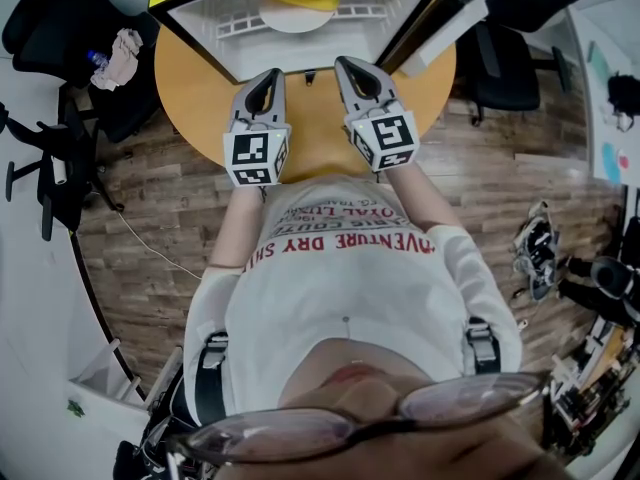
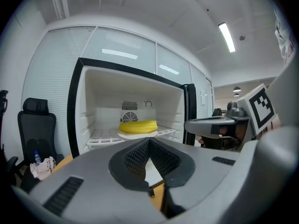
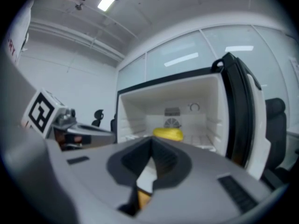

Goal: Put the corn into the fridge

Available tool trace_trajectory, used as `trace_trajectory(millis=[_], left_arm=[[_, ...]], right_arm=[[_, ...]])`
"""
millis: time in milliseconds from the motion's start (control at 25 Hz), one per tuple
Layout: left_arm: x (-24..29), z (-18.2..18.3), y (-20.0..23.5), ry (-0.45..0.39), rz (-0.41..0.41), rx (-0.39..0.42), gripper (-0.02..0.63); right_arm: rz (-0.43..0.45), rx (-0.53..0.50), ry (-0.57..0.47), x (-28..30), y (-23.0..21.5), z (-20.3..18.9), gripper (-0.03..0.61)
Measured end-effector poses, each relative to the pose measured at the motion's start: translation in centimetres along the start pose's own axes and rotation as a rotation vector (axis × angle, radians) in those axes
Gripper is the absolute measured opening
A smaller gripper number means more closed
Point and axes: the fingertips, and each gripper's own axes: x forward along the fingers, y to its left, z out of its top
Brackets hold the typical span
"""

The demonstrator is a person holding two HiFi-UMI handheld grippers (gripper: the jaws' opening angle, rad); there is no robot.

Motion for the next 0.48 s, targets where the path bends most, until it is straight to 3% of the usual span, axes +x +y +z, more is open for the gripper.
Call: trace_trajectory(millis=[240,480], left_arm=[[0.4,0.05,0.13,0.0,-0.009,0.003,0.025],[0.57,0.37,0.17,-0.004,-0.02,0.005,0.025]], right_arm=[[0.015,0.124,-0.004,0.59,-0.5,-0.06,0.028],[0.002,0.098,0.005,0.84,-0.72,-0.14,0.028]])
